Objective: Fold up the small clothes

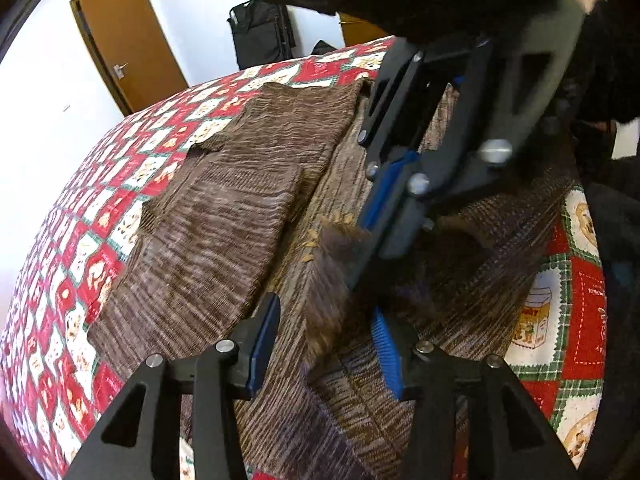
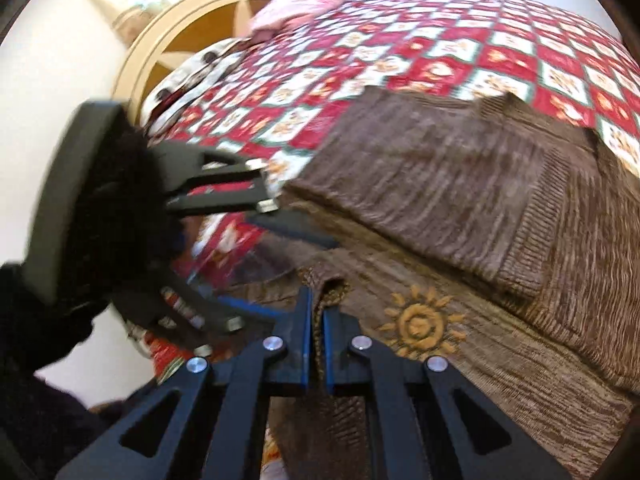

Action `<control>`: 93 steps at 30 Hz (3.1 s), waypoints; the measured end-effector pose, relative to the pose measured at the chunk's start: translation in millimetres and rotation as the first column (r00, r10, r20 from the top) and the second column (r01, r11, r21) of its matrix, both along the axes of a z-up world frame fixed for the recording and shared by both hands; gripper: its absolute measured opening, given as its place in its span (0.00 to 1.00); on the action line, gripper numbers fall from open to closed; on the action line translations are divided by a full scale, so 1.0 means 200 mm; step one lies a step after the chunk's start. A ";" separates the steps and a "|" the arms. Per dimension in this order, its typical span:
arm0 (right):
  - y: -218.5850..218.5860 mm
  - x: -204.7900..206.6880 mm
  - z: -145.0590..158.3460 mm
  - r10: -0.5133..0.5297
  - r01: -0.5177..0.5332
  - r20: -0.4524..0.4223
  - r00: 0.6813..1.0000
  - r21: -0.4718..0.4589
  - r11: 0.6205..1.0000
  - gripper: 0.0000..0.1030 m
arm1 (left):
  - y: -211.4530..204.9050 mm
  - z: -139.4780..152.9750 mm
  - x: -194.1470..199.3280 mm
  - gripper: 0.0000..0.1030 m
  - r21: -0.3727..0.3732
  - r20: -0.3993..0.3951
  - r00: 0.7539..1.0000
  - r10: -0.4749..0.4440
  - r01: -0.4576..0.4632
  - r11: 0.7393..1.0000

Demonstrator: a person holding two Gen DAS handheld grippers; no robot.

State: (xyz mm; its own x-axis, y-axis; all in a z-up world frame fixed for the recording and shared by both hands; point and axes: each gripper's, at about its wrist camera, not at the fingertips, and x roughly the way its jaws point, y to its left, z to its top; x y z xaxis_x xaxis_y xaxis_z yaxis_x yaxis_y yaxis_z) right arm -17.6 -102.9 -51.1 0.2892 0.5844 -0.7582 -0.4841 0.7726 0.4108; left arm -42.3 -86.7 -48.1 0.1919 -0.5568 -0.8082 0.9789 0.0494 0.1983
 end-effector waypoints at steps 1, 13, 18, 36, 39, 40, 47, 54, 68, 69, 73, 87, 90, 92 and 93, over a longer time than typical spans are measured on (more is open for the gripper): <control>0.02 -0.01 0.01 0.023 -0.023 0.000 1.000 -0.002 1.000 0.08 | -0.01 0.00 -0.02 0.46 -0.002 0.011 1.000 -0.018 0.018 1.000; -0.13 0.03 0.08 -0.165 0.160 0.057 0.985 0.079 0.984 0.12 | 0.05 0.01 0.09 0.10 -0.157 -0.242 0.964 0.113 -0.154 0.975; -0.37 -0.06 0.12 -0.328 0.321 0.035 0.944 0.142 0.937 0.13 | 0.06 0.05 0.10 0.10 -0.214 -0.298 0.939 0.174 -0.243 0.946; -0.99 -0.72 0.25 -0.689 0.668 0.066 0.722 0.193 0.719 0.15 | -0.04 -0.06 0.05 0.03 -0.084 -0.250 0.884 0.395 -0.426 0.901; -1.03 -0.79 0.27 -0.700 0.679 0.081 0.709 0.189 0.710 0.15 | 0.01 0.00 0.11 0.03 -0.128 -0.348 0.803 0.483 -0.551 0.825; -1.06 -0.82 0.28 -0.710 0.689 0.087 0.699 0.184 0.701 0.15 | 0.02 0.03 0.12 0.03 -0.148 -0.370 0.791 0.487 -0.568 0.810; -1.21 -1.01 0.33 -0.735 0.719 0.142 0.663 0.151 0.678 0.15 | 0.14 0.23 0.22 0.03 -0.237 -0.485 0.678 0.552 -0.710 0.663; -1.18 -1.03 0.27 -0.664 0.677 0.175 0.727 -0.022 0.735 0.25 | 0.16 0.10 0.37 0.03 -0.146 -0.524 0.557 0.644 -0.804 0.577; -0.52 -1.25 -0.02 0.189 0.133 0.328 0.925 -0.748 0.650 0.69 | 0.16 0.05 0.37 0.03 -0.121 -0.493 0.542 0.680 -0.817 0.564; -0.51 -1.25 -0.04 0.217 0.114 0.316 0.924 -0.768 0.630 0.67 | 0.16 0.04 0.37 0.03 -0.120 -0.494 0.540 0.682 -0.819 0.562; -0.43 -1.19 -0.15 0.316 0.062 0.279 0.907 -0.829 0.555 0.59 | 0.18 0.03 0.35 0.03 -0.113 -0.495 0.533 0.686 -0.822 0.558; -0.81 -0.87 0.27 -0.230 0.330 0.324 0.918 -0.301 0.895 0.08 | 0.31 0.14 0.32 0.03 -0.195 -0.548 0.540 0.639 -0.825 0.530; -0.92 -0.79 0.32 -0.394 0.459 0.303 0.868 -0.182 0.870 0.08 | 0.36 0.19 0.33 0.03 -0.224 -0.558 0.529 0.640 -0.838 0.498; -0.98 -0.70 0.33 -0.494 0.525 0.258 0.830 -0.064 0.849 0.08 | 0.40 0.23 0.35 0.03 -0.242 -0.562 0.517 0.645 -0.849 0.470; -1.00 -0.67 0.33 -0.526 0.543 0.235 0.817 -0.009 0.839 0.08 | 0.43 0.26 0.37 0.03 -0.254 -0.564 0.513 0.647 -0.853 0.456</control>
State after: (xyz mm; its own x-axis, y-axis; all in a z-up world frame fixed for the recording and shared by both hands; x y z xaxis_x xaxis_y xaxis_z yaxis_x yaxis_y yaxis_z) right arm -151.1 -303.6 15.4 0.6996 0.2358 -0.6745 -0.0548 0.9589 0.2784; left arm 32.1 -1.1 3.8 0.4987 -0.6240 -0.6016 0.4788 0.7769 -0.4089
